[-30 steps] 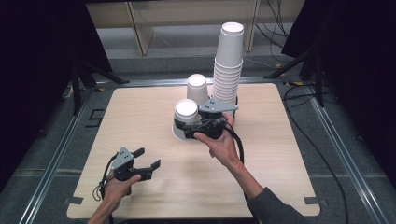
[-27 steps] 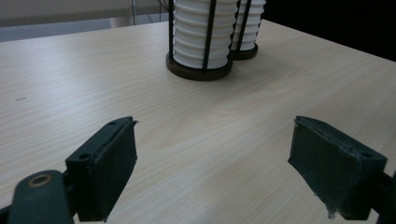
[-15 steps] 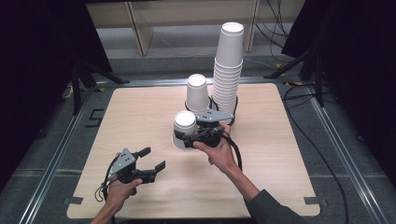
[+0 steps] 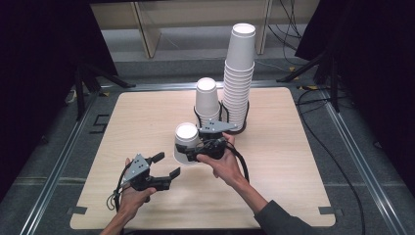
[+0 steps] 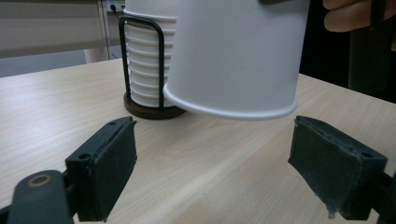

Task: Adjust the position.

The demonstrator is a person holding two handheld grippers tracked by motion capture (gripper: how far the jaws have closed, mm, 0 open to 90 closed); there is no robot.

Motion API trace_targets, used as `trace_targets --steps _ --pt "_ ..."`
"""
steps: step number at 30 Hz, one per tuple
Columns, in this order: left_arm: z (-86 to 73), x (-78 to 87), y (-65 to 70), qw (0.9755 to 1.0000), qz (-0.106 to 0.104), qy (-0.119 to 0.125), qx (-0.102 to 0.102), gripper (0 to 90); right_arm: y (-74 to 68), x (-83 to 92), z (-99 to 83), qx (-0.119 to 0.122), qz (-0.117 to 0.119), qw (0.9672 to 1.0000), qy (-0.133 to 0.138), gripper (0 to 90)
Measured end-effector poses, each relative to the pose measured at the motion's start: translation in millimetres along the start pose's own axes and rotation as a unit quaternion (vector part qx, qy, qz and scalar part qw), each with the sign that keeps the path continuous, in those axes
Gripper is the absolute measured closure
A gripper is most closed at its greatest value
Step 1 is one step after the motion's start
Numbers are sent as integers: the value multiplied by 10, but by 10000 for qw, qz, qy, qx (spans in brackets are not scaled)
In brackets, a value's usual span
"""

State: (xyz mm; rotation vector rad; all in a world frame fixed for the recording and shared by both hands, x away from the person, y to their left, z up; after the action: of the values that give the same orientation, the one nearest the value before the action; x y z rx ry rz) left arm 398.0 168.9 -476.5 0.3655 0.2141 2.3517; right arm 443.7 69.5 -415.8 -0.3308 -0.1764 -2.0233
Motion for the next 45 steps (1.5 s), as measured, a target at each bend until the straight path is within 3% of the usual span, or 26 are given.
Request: trace_targets --steps 2,3,4,7,12,14,15,17,18,19,22,24,26,29,31,32,35,37,40,41,42,43,45 --pt "4 -14 17 10000 -5 25 -8 142 0 -13 0 99 11 9999 28 216" --pt "-2 -16 21 10000 6 10 -42 142 -31 -21 -1 2 97 9999 29 216" --pt "-7 -17 27 10000 -3 -2 -79 142 -19 -30 -3 106 60 9999 41 216" --pt "8 -22 35 9999 -11 59 -117 142 -75 -63 -13 38 184 9998 10 216" --pt "0 -46 46 10000 -34 65 -52 139 -135 -110 -23 32 285 9996 27 216" --pt "-11 -47 61 10000 -41 10 -74 122 -138 -113 -27 153 212 9997 -26 217" --pt "-3 -53 73 9999 -34 50 -121 101 -196 -135 -13 -25 401 9992 59 217" --pt "-2 -54 75 9999 -32 52 -130 90 -204 -137 -13 -48 427 9990 72 216" --pt "-3 -56 74 9999 -30 50 -136 62 -235 -133 -23 -200 464 9987 36 216" --pt "0 -83 93 9998 -125 144 -67 49 -239 -137 -22 -182 499 9986 73 217" --pt "-18 -74 88 10000 -44 28 -82 27 -279 -151 -23 -239 636 9976 106 217" --pt "-21 -73 87 9999 -32 12 -98 23 -278 -154 -26 -189 600 9980 96 217" --pt "-24 -67 100 9999 -61 23 -129 0 -338 -155 -37 -336 707 9969 65 217" --pt "-28 -64 115 9998 -132 61 -133 0 -396 -165 -35 -304 795 9964 63 217" --pt "-17 -69 122 9997 -168 131 -157 0 -394 -173 -30 -141 733 9972 95 217" --pt "-30 -52 118 9998 -106 58 -163 0 -430 -169 -28 -283 830 9961 74 217" --pt "-20 -65 126 9996 -161 167 -183 0 -415 -182 -36 -226 806 9964 108 217" --pt "-34 -47 117 9998 -96 60 -190 4 -435 -173 -49 -393 813 9959 14 216" --pt "-50 -39 132 9993 -109 -4 -347 62 -434 -175 -62 -329 814 9961 -41 208" --pt "-50 -62 146 9994 -155 58 -293 69 -419 -194 -63 -200 839 9963 16 204" --pt "-65 -46 128 9991 -58 -100 -420 80 -427 -190 -81 -193 848 9962 -74 198" --pt "-73 -42 133 9991 -76 -129 -406 92 -413 -197 -85 -63 795 9968 -78 192" --pt "-57 -42 140 9989 -160 -63 -427 110 -424 -186 -87 -158 851 9962 -119 183"
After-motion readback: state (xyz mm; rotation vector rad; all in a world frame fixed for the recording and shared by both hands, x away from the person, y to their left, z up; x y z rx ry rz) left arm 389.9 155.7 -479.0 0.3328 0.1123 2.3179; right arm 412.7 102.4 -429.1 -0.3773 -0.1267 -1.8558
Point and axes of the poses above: each handheld gripper's, and its own axes: x roughly backward along the jaws, z roughly out of its top, y roughly to its right, the point moved 9 cm from there along -x, roughly forward along the jaws, and after that the axes turned 11 degrees about x, right-handed, at the moved point
